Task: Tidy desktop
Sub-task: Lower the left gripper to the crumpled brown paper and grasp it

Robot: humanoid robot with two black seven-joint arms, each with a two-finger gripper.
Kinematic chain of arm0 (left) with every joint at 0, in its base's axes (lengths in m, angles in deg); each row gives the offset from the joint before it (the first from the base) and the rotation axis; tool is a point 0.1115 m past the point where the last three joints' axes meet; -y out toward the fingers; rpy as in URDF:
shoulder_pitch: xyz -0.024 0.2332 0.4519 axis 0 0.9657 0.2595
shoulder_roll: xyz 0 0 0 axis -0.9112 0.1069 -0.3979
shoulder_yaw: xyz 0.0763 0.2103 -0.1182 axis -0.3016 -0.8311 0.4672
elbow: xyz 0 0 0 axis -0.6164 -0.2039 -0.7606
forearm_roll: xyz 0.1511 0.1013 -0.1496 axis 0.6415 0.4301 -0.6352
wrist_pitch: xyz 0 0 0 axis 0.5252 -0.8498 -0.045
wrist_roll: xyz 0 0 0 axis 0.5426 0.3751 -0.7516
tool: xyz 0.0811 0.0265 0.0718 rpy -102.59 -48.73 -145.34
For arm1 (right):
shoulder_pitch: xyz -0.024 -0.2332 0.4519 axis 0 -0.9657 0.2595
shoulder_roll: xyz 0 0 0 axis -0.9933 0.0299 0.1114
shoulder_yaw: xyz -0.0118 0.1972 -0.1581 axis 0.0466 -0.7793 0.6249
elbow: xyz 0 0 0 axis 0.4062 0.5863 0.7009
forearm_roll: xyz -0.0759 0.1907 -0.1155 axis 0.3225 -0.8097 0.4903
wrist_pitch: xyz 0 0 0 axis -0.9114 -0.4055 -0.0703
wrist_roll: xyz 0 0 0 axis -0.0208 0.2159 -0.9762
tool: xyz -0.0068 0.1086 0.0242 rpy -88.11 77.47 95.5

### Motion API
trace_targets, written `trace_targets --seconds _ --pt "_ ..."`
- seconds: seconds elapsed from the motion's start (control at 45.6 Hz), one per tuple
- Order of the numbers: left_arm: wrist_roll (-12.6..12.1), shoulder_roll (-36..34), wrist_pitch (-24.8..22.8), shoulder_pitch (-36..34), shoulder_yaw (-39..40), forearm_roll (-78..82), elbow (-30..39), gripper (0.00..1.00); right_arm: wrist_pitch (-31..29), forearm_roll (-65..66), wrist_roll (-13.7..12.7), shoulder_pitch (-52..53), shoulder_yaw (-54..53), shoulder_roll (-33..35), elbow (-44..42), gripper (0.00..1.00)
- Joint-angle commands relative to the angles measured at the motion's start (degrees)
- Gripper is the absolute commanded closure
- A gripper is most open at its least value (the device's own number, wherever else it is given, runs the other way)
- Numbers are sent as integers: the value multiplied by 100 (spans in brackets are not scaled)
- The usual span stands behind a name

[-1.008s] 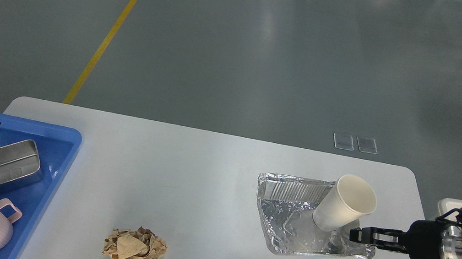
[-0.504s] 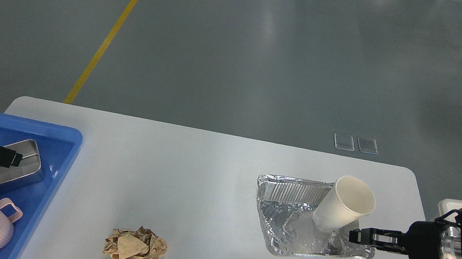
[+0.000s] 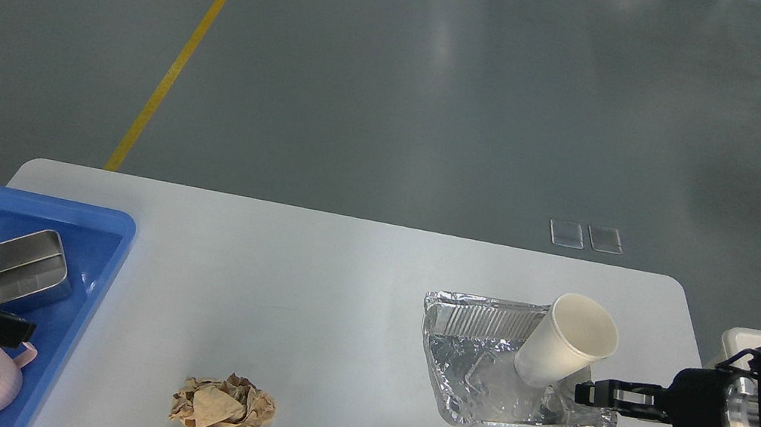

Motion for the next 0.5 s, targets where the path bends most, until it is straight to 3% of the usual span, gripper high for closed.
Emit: trace_targets --seconds 0.0,0.482 --pt "9 170 276 271 -21 223 4 17 -7 6 0 -44 -2 0 -8 100" --pt "-62 1128 795 368 -48 223 -5 13 -7 6 0 -70 -2 -35 -35 100"
